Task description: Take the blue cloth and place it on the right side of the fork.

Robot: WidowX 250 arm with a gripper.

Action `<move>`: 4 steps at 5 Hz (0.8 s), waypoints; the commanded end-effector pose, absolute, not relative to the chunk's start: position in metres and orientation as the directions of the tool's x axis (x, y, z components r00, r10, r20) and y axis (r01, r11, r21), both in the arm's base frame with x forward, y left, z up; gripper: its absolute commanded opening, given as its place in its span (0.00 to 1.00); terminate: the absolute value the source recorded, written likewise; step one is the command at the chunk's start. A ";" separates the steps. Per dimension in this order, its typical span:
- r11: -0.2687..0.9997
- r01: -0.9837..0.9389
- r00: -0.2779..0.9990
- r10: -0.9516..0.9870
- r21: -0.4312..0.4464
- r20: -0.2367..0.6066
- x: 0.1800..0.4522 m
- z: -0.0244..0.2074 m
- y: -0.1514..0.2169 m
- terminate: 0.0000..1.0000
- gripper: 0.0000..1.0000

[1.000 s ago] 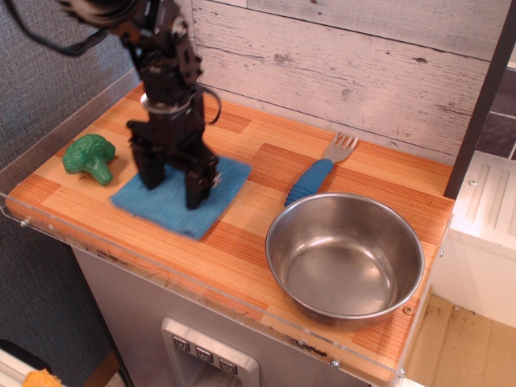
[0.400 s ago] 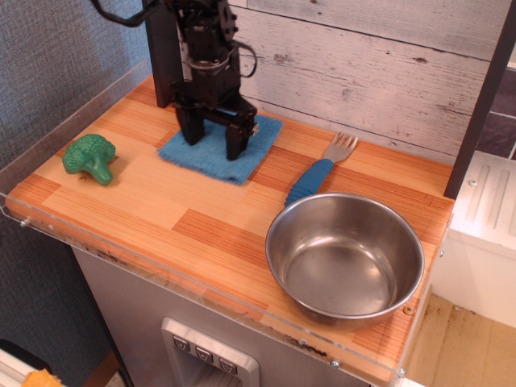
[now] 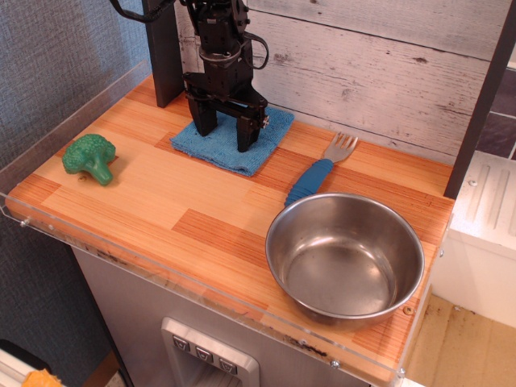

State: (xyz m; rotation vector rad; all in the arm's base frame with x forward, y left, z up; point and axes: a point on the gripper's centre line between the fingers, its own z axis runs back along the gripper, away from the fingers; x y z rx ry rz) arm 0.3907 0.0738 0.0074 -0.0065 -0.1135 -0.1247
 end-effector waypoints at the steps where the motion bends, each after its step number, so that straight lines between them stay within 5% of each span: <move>1: 0.989 0.145 0.976 -0.138 -0.034 0.168 0.394 0.057 0.060 0.00 1.00; 4: 0.989 0.149 0.972 -0.148 0.007 0.183 0.360 0.126 0.056 0.00 1.00</move>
